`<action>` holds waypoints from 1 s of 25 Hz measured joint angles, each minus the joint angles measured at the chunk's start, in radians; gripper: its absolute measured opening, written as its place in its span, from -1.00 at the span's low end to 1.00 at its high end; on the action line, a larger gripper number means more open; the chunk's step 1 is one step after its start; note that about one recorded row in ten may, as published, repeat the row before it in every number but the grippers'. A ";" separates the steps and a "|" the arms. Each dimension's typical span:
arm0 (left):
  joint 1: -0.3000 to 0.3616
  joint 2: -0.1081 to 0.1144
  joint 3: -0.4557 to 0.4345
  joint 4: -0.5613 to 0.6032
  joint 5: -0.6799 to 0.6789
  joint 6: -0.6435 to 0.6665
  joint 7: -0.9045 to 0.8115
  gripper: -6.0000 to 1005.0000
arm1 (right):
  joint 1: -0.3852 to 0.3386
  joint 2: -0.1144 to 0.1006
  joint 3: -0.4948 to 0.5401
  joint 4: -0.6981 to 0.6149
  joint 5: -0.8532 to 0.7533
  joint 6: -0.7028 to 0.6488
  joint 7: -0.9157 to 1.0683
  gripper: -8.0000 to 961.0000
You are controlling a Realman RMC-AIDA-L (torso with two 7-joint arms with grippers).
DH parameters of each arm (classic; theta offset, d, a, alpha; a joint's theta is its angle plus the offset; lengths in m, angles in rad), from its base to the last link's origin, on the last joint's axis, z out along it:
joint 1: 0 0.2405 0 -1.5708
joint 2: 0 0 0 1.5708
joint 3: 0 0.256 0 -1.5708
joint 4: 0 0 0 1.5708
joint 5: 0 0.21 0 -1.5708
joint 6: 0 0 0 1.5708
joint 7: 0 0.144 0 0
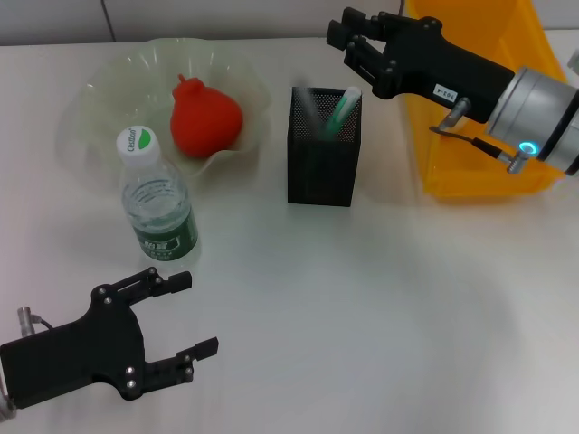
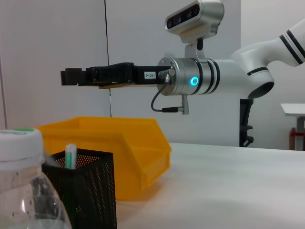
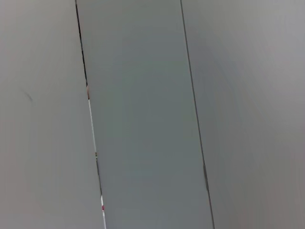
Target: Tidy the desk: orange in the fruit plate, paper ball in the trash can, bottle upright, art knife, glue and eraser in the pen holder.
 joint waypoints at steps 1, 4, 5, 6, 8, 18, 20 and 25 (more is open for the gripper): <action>0.001 0.000 0.000 0.001 0.000 0.000 0.000 0.56 | -0.017 0.000 0.000 -0.011 0.000 -0.020 0.000 -0.67; 0.003 0.000 -0.001 0.002 0.000 0.001 0.000 0.56 | -0.043 -0.002 0.002 -0.029 0.001 -0.060 0.006 -0.58; 0.003 0.000 -0.002 0.002 0.000 0.001 0.000 0.56 | -0.061 -0.004 0.004 -0.043 0.001 -0.086 0.009 -0.55; 0.005 0.001 -0.003 0.003 0.000 0.002 0.000 0.56 | -0.101 -0.005 0.007 -0.074 0.001 -0.132 0.021 -0.52; 0.005 0.001 -0.003 0.004 0.000 0.002 0.000 0.56 | -0.124 -0.006 0.008 -0.091 0.001 -0.160 0.027 -0.50; 0.009 0.006 0.001 0.004 0.000 0.017 -0.003 0.56 | -0.407 -0.065 0.038 -0.253 -0.312 -0.444 0.071 -0.41; 0.009 0.009 0.001 0.004 0.000 0.030 -0.007 0.56 | -0.413 -0.065 0.071 -0.251 -0.448 -0.496 0.067 -0.32; 0.004 0.009 -0.001 0.004 0.030 0.043 -0.010 0.56 | -0.410 -0.018 0.136 -0.245 -0.620 -0.512 0.029 0.05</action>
